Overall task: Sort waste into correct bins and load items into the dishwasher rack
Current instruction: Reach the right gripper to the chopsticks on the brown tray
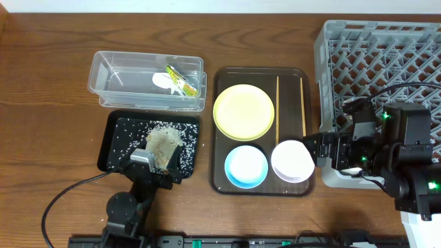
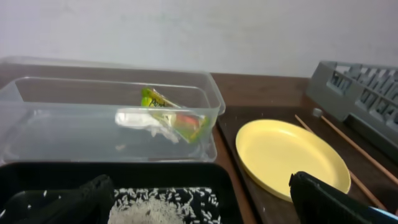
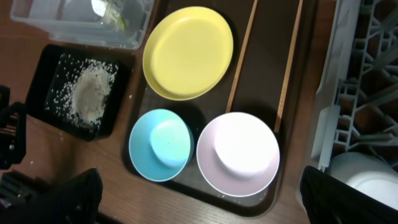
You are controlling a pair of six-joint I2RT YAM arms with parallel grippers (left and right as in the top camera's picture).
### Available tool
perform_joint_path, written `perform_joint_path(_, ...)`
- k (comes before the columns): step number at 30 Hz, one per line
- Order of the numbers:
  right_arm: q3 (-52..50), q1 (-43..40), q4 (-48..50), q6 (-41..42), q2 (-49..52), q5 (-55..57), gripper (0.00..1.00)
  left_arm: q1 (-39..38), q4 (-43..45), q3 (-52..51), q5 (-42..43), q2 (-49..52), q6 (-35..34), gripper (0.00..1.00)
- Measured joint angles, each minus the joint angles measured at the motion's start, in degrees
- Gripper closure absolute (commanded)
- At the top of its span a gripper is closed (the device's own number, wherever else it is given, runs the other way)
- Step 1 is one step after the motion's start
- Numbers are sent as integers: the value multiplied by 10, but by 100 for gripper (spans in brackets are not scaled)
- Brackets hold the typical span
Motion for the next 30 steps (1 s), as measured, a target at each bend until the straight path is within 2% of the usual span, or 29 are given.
perform_joint_path(25, 0, 0, 0, 7, 0, -2, 1, 0, 5, -2, -2, 0, 2, 8)
perform_joint_path(30, 0, 0, 46, 34, 0, -33, 1, 0, 5, -3, -2, 0, 2, 7)
